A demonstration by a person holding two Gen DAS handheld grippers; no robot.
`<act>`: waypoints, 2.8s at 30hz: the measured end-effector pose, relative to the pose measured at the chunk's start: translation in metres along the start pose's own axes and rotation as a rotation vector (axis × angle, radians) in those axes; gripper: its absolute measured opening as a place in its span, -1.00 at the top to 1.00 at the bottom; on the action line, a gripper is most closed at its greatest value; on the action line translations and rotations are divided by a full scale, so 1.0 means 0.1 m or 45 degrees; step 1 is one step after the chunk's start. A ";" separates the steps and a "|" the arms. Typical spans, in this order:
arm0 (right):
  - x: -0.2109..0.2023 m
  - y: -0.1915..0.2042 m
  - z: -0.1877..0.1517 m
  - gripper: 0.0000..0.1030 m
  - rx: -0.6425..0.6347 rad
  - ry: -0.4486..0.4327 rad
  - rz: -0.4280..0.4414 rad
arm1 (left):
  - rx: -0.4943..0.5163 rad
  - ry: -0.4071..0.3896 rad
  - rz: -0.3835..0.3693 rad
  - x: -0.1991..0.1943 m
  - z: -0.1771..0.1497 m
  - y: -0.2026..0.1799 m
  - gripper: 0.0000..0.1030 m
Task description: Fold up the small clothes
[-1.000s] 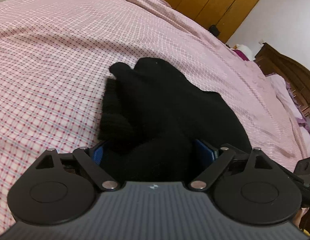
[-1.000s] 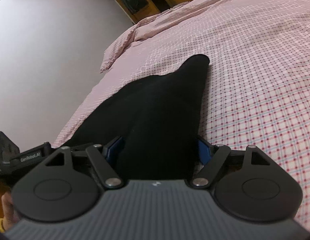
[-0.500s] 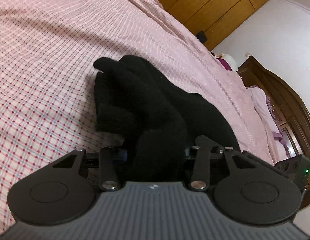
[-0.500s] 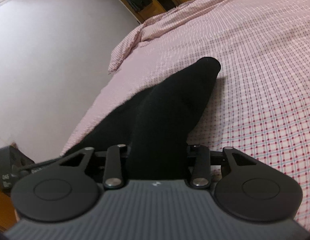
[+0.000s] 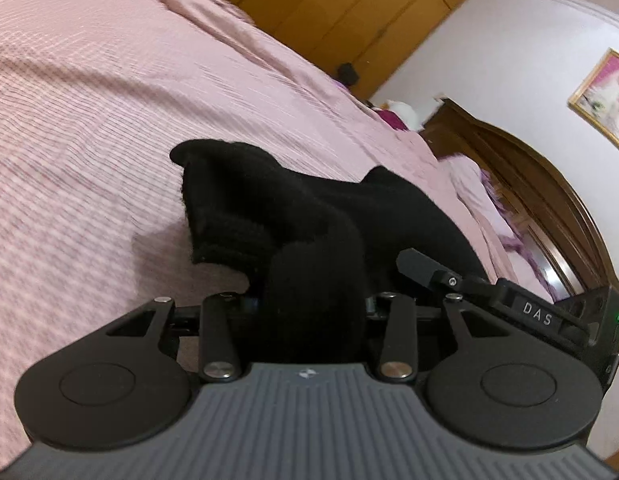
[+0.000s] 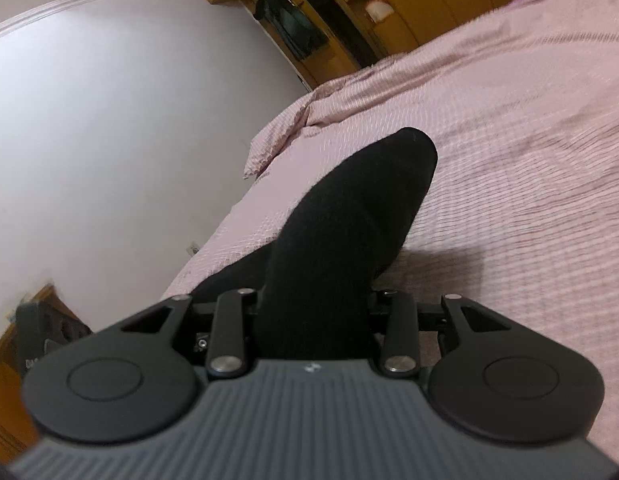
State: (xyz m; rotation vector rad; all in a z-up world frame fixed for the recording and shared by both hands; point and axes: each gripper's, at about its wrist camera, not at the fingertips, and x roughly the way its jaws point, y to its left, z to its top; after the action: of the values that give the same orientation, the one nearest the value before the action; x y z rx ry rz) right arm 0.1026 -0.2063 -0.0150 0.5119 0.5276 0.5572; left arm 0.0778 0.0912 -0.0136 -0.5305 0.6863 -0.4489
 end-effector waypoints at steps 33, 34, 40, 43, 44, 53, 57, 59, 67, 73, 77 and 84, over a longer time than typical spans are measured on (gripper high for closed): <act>-0.63 -0.38 -0.82 -0.15 -0.076 -0.003 -0.469 | 0.262 0.066 0.530 -0.20 -0.84 -0.53 -0.35; -0.65 -0.33 -0.81 -0.15 -0.080 -0.007 -0.467 | 0.270 0.065 0.538 -0.23 -0.85 -0.56 -0.36; -0.86 -0.08 -0.78 -0.15 -0.143 -0.033 -0.472 | 0.306 0.099 0.577 -0.48 -0.90 -0.77 -0.41; -0.98 0.02 -0.84 -0.21 -0.163 -0.038 -0.475 | 0.355 0.119 0.607 -0.54 -0.99 -0.88 -0.59; -1.03 0.06 -0.87 -0.23 -0.172 -0.039 -0.478 | 0.372 0.122 0.619 -0.55 -1.03 -0.90 -0.63; -1.15 0.20 -1.22 -0.48 -0.227 0.080 -0.550 | 0.393 0.221 0.728 -0.40 -1.40 -0.83 -0.88; -1.06 0.15 -1.36 -0.48 -0.237 0.149 -0.593 | 0.439 0.259 0.753 -0.27 -1.52 -0.85 -0.89; -1.01 0.13 -1.40 -0.48 -0.222 0.179 -0.606 | 0.450 0.268 0.770 -0.22 -1.56 -0.85 -0.90; -0.91 0.07 -1.51 -0.52 -0.240 0.197 -0.645 | 0.421 0.263 0.787 -0.13 -1.56 -0.80 -0.97; -0.90 0.08 -1.53 -0.52 -0.235 0.188 -0.658 | 0.414 0.262 0.800 -0.08 -1.55 -0.79 -1.00; -0.89 0.06 -1.52 -0.53 -0.213 0.183 -0.657 | 0.412 0.261 0.800 -0.07 -1.56 -0.78 -1.00; -0.89 0.05 -1.51 -0.53 -0.186 0.180 -0.656 | 0.416 0.261 0.798 -0.07 -1.57 -0.77 -1.00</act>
State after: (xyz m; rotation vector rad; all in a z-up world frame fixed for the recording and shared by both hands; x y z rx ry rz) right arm -0.0528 -0.2108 -0.0965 0.1835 0.7181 0.1362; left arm -0.0519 -0.0136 -0.0671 0.0537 0.9108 -0.0182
